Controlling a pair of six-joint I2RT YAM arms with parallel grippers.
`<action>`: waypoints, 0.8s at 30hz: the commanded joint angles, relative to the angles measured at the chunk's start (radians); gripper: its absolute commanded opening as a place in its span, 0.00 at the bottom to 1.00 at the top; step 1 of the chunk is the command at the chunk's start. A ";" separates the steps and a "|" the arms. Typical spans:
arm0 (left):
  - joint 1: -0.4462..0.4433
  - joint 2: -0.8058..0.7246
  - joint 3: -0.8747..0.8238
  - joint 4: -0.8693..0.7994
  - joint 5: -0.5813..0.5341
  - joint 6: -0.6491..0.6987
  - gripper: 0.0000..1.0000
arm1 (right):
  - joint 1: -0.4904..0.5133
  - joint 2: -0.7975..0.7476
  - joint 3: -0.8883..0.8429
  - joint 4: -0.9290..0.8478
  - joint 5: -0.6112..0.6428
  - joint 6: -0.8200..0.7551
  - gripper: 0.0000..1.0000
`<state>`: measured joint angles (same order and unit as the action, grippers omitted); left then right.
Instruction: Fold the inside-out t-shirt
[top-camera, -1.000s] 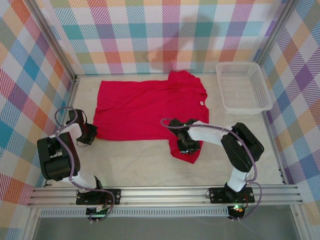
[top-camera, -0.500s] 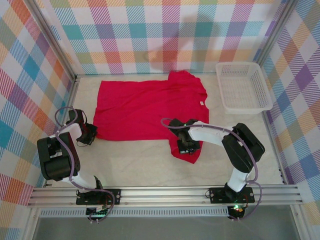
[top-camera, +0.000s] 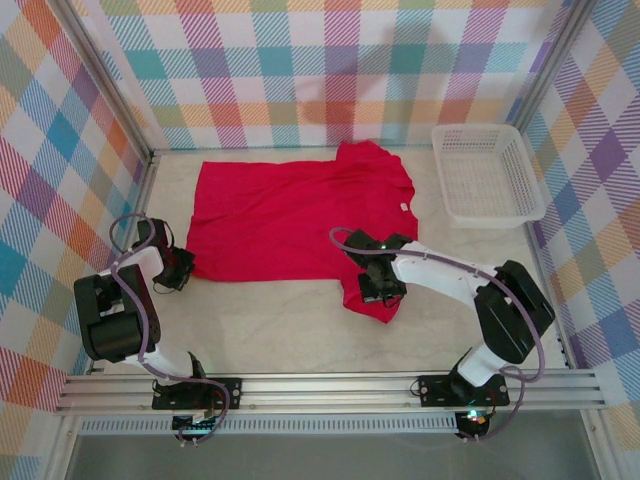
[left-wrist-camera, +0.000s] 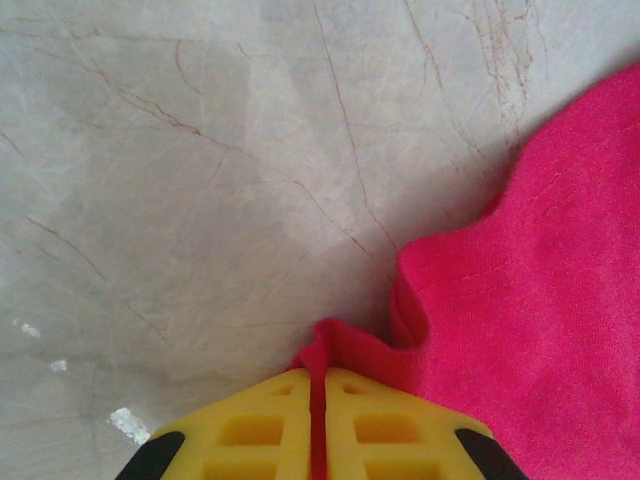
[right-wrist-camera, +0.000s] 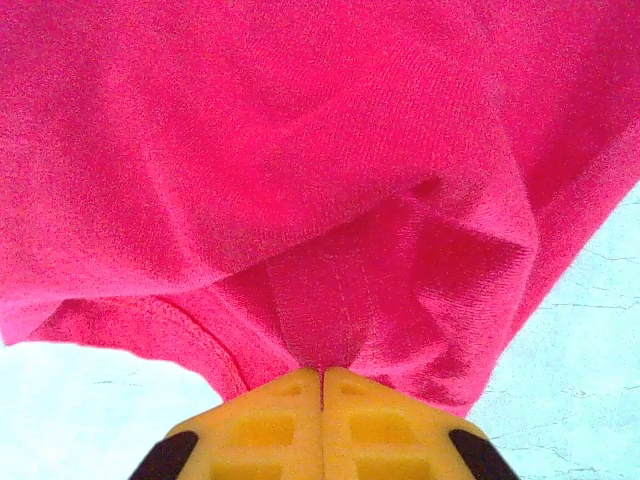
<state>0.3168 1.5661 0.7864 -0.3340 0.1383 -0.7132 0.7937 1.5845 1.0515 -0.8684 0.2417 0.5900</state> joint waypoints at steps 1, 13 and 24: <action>0.007 0.006 -0.009 -0.076 -0.012 0.018 0.11 | 0.006 0.006 -0.001 -0.013 -0.015 -0.003 0.15; 0.007 0.007 -0.012 -0.074 -0.013 0.021 0.11 | 0.007 0.062 -0.064 0.036 0.006 -0.010 0.41; 0.008 0.002 -0.008 -0.083 -0.019 0.024 0.11 | 0.007 0.111 -0.094 0.072 0.001 -0.010 0.33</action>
<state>0.3168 1.5661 0.7864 -0.3344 0.1379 -0.7097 0.7937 1.6806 0.9695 -0.8013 0.2417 0.5846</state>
